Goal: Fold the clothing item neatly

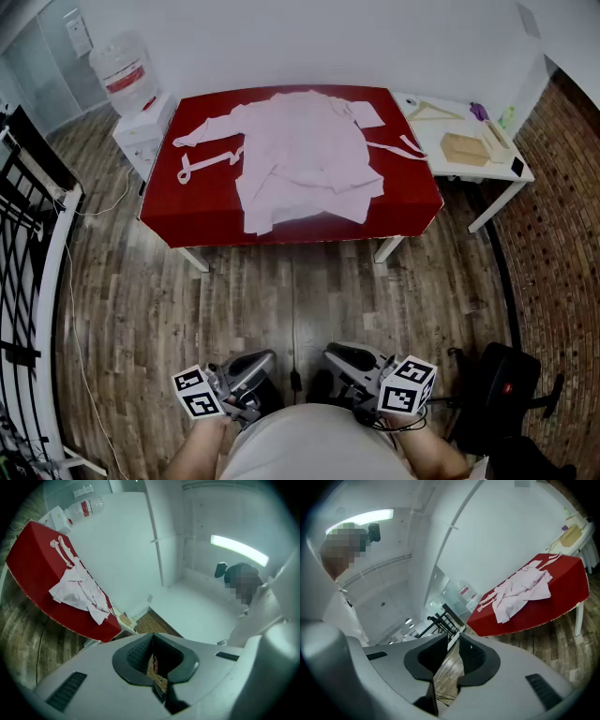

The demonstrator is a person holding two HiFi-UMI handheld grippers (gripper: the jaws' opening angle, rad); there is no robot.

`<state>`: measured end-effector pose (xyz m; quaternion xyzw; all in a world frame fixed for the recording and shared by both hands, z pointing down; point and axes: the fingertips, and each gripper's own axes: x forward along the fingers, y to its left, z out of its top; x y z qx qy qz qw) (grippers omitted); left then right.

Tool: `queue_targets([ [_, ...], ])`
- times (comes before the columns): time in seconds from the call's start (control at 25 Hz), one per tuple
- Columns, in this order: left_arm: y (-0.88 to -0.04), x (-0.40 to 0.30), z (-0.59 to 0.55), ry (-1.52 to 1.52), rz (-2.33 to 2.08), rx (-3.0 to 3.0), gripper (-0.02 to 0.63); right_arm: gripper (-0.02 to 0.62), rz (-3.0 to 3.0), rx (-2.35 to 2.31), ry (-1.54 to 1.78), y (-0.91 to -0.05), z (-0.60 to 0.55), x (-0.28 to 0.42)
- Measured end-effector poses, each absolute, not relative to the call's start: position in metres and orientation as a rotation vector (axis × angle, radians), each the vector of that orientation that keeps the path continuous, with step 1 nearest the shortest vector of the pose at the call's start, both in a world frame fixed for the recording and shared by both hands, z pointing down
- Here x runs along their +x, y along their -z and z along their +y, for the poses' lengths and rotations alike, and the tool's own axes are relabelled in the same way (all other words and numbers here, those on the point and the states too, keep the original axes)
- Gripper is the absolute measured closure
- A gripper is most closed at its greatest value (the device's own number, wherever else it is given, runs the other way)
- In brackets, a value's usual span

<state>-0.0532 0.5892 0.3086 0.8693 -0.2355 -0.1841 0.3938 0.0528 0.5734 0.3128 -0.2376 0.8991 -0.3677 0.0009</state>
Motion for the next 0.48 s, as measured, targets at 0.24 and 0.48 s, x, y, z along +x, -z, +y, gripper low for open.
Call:
queue_targets([
  [0.24,-0.311,-0.046,0.576,0.474,-0.679,2.207,0.600,0.512,2.865,-0.784,1.120,-0.318,0.559,0.079],
  [0.48,-0.313,-0.031,0.568,0.465,-0.733,2.199,0.600,0.512,2.881,-0.766,1.132,-0.320,0.542,0.102],
])
